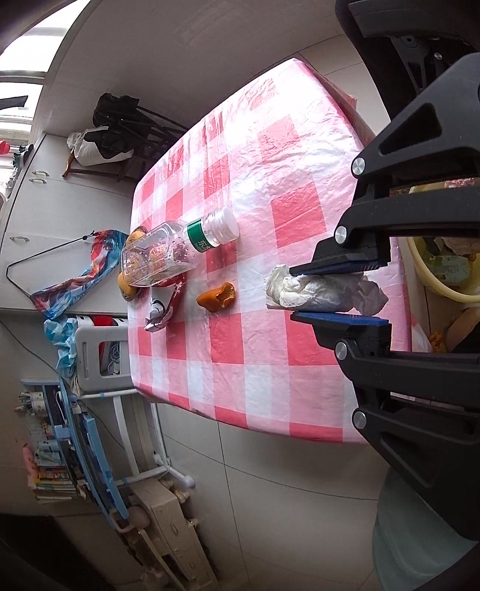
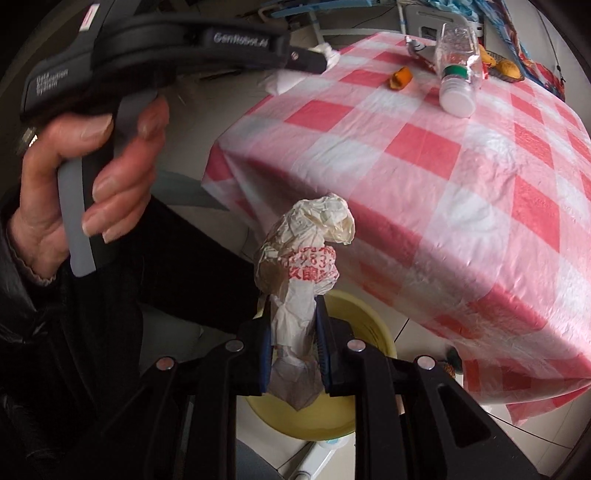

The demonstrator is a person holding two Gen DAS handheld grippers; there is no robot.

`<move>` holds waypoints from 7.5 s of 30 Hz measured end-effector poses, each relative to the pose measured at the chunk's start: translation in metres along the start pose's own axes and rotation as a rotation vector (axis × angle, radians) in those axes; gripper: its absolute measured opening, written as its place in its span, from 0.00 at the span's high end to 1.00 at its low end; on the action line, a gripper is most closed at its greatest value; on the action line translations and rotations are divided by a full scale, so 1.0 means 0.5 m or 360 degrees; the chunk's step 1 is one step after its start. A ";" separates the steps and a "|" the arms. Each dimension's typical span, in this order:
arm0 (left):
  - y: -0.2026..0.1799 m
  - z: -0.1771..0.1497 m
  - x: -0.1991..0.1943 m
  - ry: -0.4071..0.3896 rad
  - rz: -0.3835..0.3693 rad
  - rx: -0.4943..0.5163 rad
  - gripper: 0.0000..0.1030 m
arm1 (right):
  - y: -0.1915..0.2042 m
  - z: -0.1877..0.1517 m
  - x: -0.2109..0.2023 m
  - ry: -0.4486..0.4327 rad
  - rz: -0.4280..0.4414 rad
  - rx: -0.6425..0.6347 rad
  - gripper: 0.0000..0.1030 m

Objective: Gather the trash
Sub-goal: 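Lower both tools over the yellow basin and open them to drop the bag and tissue, then grasp an orange peel with the left tool while the right tool grasps the clear plastic bottle, then carry the peel and bottle over the basin and open both tools to drop them, then reach the right tool to the red-orange snack wrapper and grasp it, then carry the wrapper in the right tool to the basin and release it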

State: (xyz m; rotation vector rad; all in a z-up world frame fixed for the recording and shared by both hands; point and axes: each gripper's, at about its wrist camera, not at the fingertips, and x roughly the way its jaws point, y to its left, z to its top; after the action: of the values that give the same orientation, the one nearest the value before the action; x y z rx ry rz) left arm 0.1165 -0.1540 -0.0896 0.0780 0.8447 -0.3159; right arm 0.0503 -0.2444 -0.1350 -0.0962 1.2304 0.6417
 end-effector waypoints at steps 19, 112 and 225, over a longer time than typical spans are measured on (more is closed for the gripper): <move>-0.088 -0.126 -0.036 0.0184 -0.0117 0.0154 0.83 | -0.052 -0.046 -0.120 -0.0474 -0.0048 0.0321 0.36; 0.033 0.069 0.061 0.0030 -0.0131 -0.0117 0.86 | -0.066 -0.005 -0.075 -0.0529 0.0326 0.0679 0.46; 0.068 -0.084 -0.270 -0.0373 0.0253 -0.0427 0.17 | 0.064 -0.058 -0.035 -0.0088 -0.0026 0.0245 0.33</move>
State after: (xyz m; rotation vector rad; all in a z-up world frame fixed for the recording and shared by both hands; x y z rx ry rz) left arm 0.0128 -0.0805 -0.0190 -0.1395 0.6371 -0.0583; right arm 0.0064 -0.2370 -0.1209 0.0395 1.2204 0.5303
